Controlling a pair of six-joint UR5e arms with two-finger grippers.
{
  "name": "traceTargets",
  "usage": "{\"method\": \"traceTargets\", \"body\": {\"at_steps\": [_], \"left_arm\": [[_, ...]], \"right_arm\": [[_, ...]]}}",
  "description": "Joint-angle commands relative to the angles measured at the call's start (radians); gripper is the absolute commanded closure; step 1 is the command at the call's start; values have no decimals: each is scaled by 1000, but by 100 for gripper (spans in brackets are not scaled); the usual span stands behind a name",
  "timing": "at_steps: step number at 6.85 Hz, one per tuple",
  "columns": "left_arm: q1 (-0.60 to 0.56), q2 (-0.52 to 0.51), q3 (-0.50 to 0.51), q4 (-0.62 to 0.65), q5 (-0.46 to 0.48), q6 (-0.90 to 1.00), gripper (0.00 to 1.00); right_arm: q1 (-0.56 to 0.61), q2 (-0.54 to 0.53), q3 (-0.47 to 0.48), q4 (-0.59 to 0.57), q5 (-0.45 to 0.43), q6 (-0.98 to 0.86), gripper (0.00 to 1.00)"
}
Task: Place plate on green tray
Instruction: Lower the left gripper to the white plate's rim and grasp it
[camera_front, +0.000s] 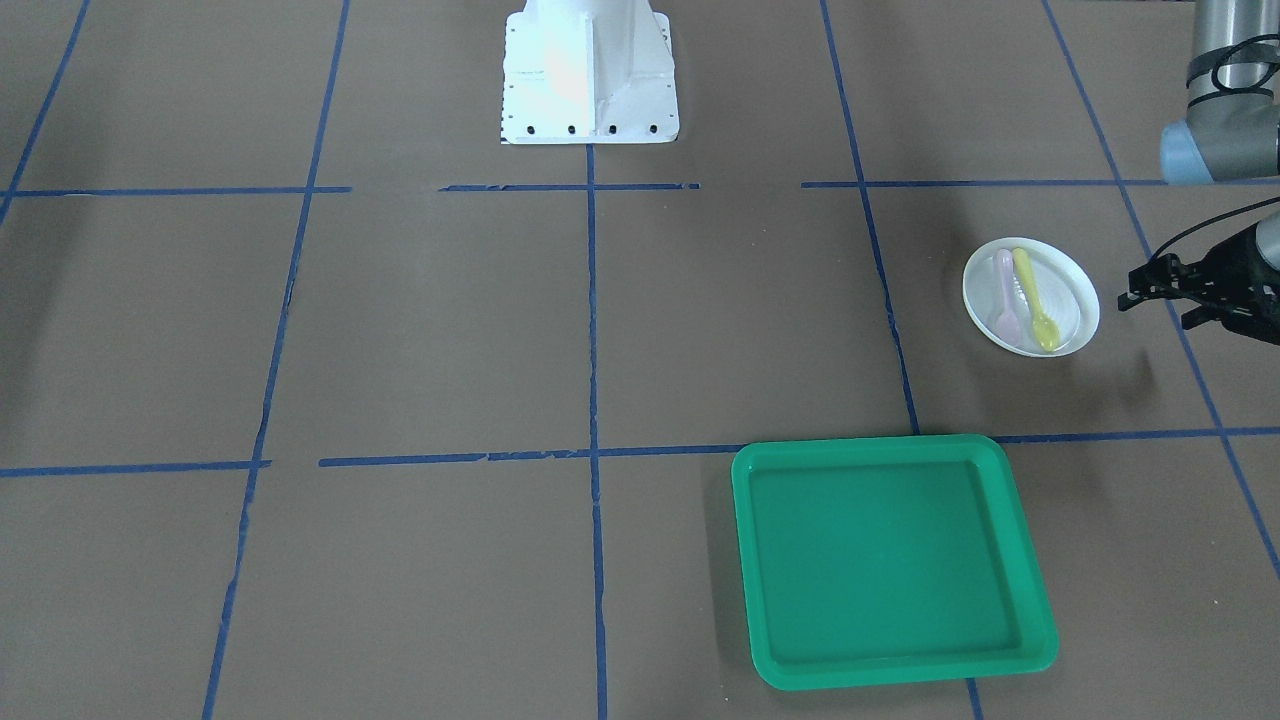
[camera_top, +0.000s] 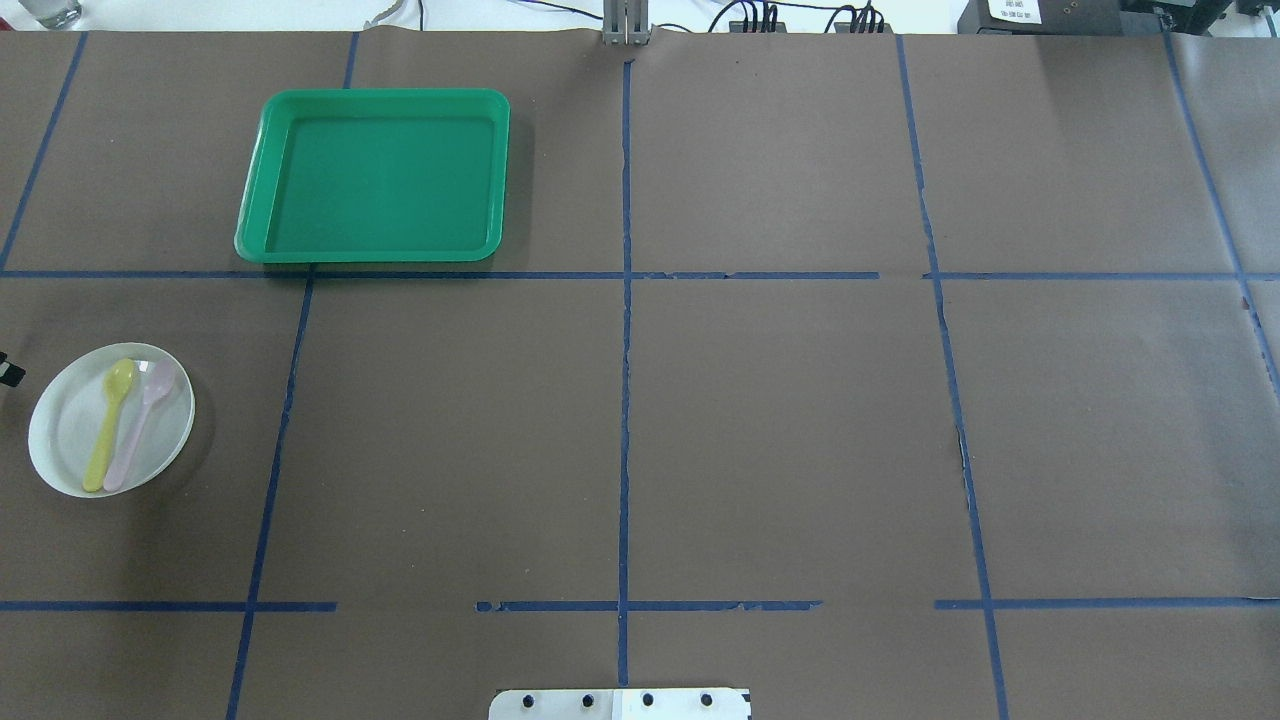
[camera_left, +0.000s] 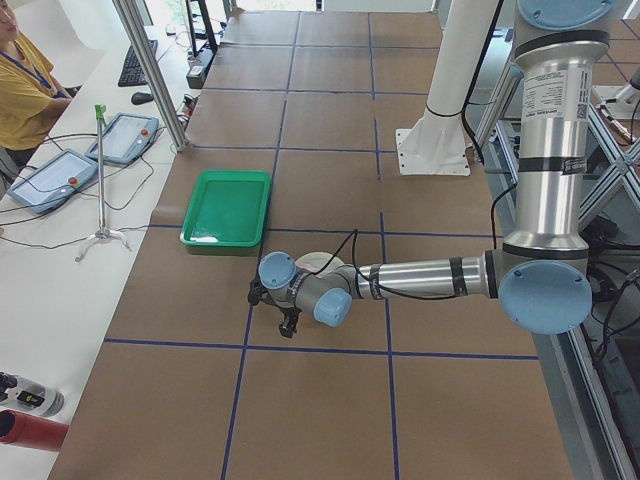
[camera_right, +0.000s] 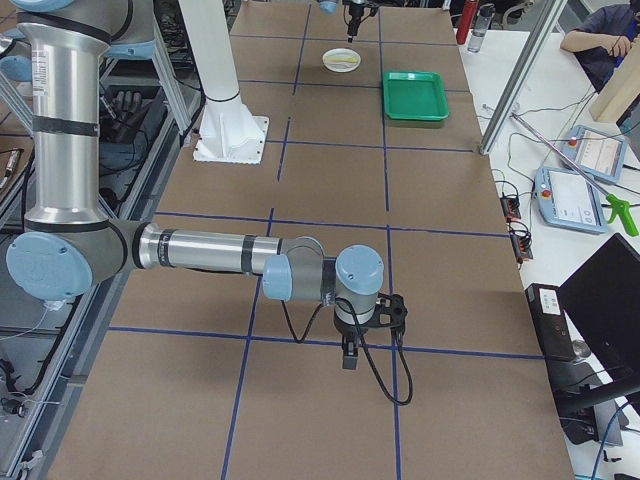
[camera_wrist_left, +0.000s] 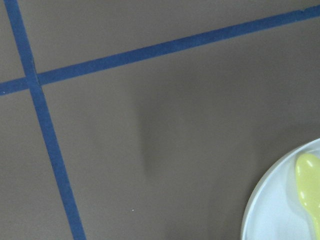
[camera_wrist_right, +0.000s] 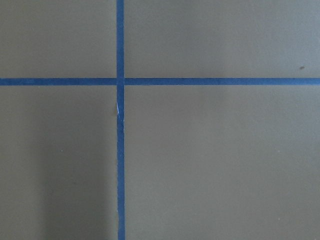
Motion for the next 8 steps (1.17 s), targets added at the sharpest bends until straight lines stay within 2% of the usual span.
{"method": "traceTargets", "body": {"at_steps": [1, 4, 6, 8], "left_arm": [[40, -9, 12, -5, -4, 1, 0], [61, -32, 64, -66, -7, -1, 0], [64, -56, 58, -67, -33, -1, 6], [90, -61, 57, -73, -33, -18, 32]], "right_arm": [[0, 0, 0, 0, 0, 1, 0], [0, 0, 0, 0, 0, 1, 0], [0, 0, 0, 0, 0, 1, 0], [0, 0, 0, 0, 0, -1, 0]]}}
